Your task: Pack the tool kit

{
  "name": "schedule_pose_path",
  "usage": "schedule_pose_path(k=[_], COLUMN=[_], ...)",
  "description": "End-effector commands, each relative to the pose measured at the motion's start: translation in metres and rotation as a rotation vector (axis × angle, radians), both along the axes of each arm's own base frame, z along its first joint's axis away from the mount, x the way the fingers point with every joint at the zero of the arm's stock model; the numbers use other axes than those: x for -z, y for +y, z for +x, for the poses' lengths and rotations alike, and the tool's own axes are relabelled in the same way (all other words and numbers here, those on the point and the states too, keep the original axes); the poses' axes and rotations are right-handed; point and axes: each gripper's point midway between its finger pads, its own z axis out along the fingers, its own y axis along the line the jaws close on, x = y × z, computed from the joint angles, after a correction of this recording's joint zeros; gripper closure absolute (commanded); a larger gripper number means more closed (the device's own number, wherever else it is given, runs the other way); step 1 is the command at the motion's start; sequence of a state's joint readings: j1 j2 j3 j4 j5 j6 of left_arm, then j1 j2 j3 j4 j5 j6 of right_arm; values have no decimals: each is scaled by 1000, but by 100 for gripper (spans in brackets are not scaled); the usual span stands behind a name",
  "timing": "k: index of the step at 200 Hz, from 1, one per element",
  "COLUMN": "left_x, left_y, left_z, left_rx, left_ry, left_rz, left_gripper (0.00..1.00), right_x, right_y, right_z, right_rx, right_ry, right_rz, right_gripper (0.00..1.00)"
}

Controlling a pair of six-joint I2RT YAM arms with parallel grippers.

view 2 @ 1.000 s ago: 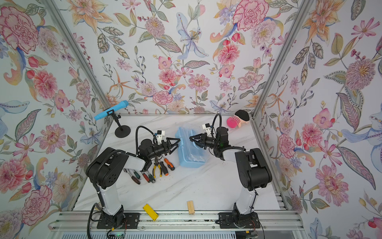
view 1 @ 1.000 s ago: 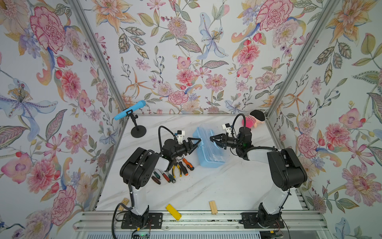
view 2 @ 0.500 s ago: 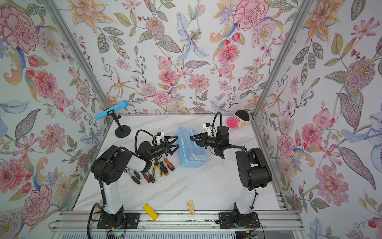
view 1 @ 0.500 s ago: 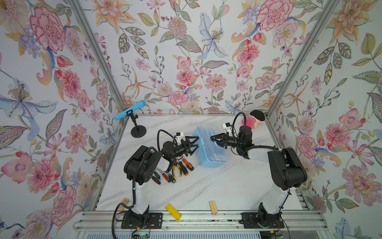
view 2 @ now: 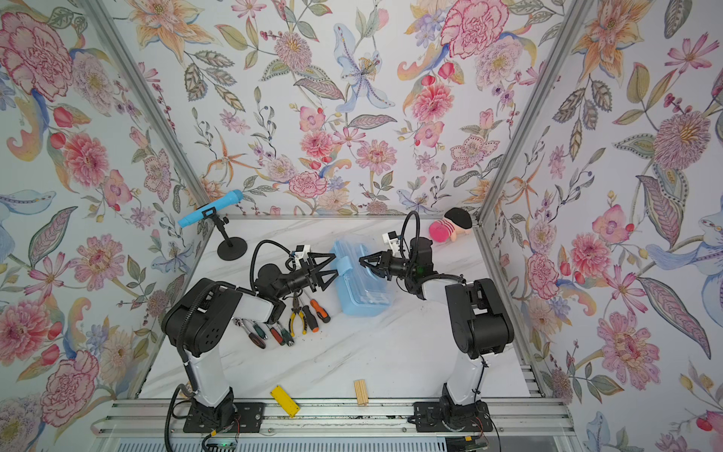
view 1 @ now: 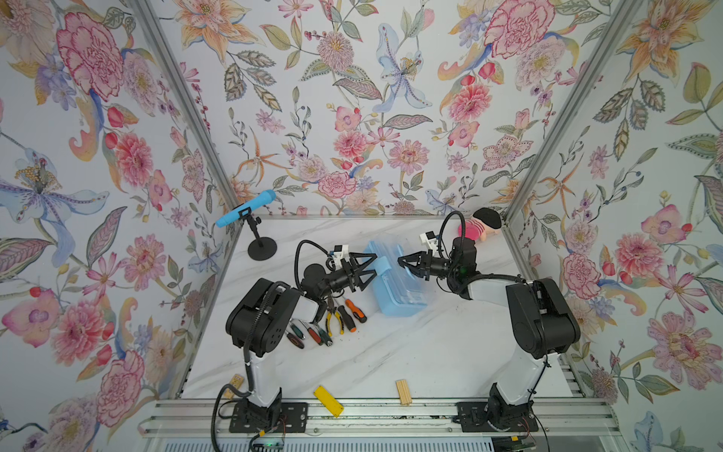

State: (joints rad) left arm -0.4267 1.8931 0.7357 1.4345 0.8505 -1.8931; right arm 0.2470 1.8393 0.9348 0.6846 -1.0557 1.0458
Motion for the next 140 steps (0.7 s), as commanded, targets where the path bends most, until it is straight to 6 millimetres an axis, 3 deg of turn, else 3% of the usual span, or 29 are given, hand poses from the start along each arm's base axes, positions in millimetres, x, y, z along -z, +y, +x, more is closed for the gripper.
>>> schedule_pose_path(k=[1,32,68,85,118,140], left_x=[-105,-83,-4,21,39,42], left_y=[15,23,40,44,47,46], left_z=[-37,-30,-2,4,11,13], left_rx=[35,2,-120,-147,-168,-172], left_ry=[-414,-365,-232,-210,-203,-208], left_rz=[-184,-145,110,217,317,348], left_gripper=[12,13,13,13,13,13], right_x=[114,99,78,70,59,59], right_y=[-21,-20,-17,-18,-20,-16], right_z=[-8,-4,-4,-5,-8,-14], right_rx=[99,108,122,142,170,151], right_ry=[168,135,92,82,69,86], right_rz=[-234,-230,-286,-327,-422,-456], right_gripper=[100,100,100,100,100,100])
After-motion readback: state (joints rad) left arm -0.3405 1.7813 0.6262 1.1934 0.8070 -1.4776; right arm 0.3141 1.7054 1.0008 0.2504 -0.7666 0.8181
